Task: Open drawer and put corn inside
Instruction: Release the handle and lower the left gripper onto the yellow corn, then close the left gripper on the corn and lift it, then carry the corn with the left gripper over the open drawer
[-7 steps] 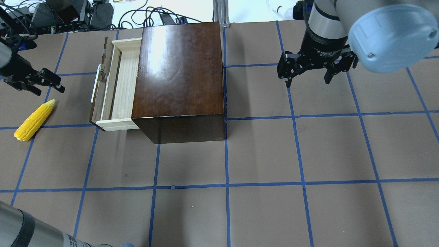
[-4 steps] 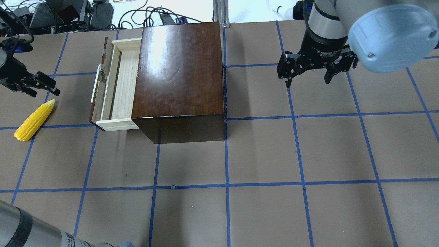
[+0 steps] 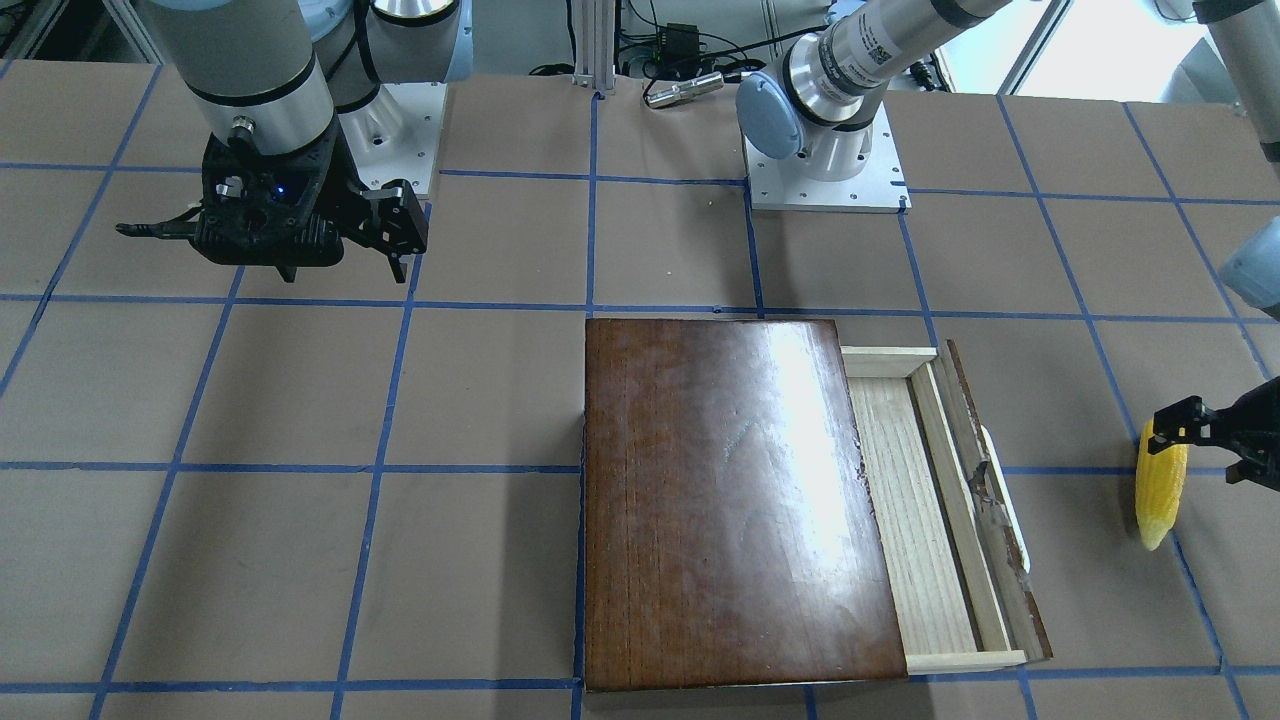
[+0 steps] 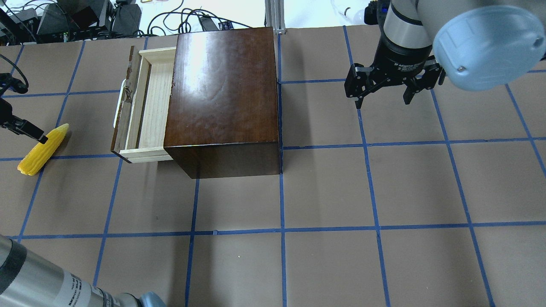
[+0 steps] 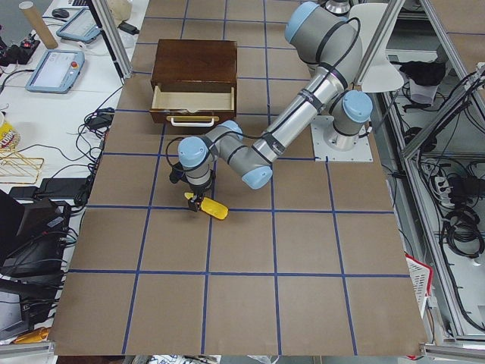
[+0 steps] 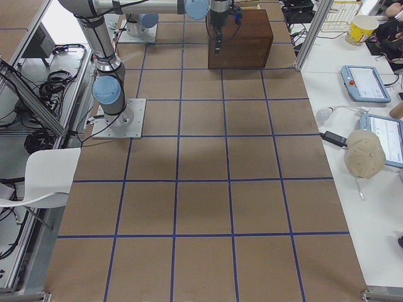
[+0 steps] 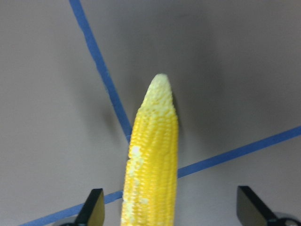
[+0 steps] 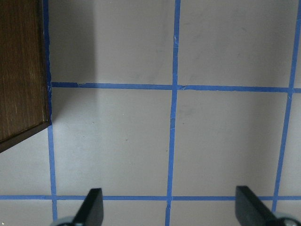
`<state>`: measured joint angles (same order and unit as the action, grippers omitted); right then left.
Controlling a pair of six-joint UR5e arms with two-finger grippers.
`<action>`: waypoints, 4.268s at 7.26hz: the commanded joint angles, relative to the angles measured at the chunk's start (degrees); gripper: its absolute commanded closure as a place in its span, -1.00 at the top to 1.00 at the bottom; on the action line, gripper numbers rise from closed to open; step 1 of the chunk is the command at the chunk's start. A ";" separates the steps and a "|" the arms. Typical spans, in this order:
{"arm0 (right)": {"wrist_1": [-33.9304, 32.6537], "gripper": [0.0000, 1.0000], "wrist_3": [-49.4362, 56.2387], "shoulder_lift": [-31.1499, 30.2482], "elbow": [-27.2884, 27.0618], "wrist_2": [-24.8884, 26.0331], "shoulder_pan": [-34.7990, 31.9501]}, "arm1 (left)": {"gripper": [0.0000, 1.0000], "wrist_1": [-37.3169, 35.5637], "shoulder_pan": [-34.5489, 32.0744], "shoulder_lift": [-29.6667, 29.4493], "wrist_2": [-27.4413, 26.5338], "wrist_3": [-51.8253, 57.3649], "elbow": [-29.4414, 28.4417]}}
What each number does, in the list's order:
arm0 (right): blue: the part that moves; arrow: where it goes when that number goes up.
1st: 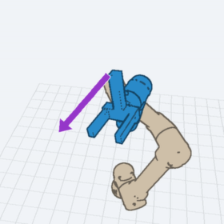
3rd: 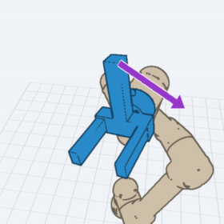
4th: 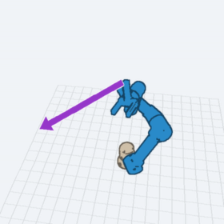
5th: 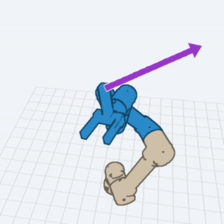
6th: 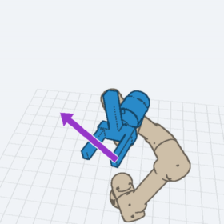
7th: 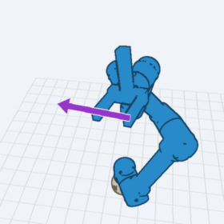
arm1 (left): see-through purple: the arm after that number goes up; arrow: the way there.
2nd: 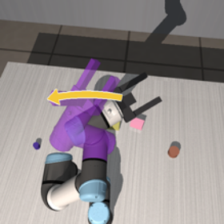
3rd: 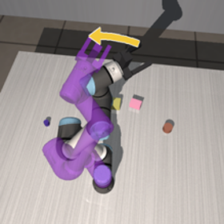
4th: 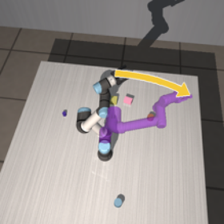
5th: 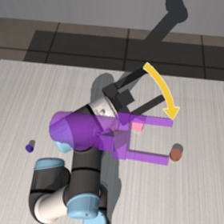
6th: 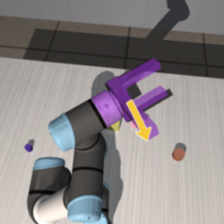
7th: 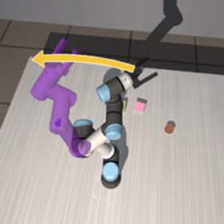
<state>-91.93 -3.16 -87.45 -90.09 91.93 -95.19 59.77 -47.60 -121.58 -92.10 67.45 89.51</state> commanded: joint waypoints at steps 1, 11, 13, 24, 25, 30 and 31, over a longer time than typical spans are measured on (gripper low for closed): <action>0.00 1.00 0.00 0.00 0.00 0.00 0.00 | 1.00 -0.27 0.76 -1.90 -0.10 2.69 0.14; 0.00 1.00 0.00 0.00 0.00 0.00 0.00 | -1.00 -0.36 0.67 -1.91 -0.36 4.45 -0.39; 0.00 1.00 0.00 0.00 0.00 0.00 0.00 | -1.00 -0.27 0.67 -1.82 -0.36 4.45 -0.48; 0.00 1.00 0.00 0.00 0.00 0.00 0.00 | -1.00 12.12 -24.53 20.77 0.17 -32.95 -1.00; 0.00 1.00 0.00 0.00 0.00 0.00 0.00 | -1.00 12.12 -25.69 20.51 0.43 -37.60 -0.92; 0.00 1.00 0.00 0.00 0.00 0.00 0.00 | -1.00 11.86 -32.28 18.66 4.20 -56.96 -0.83; 0.00 1.00 0.00 0.00 0.00 0.00 0.00 | -1.00 11.86 -32.90 18.66 4.04 -57.60 -0.22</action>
<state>-91.93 -3.17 -87.45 -90.09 91.93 -95.19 71.64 -79.50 -102.87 -88.37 11.73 88.82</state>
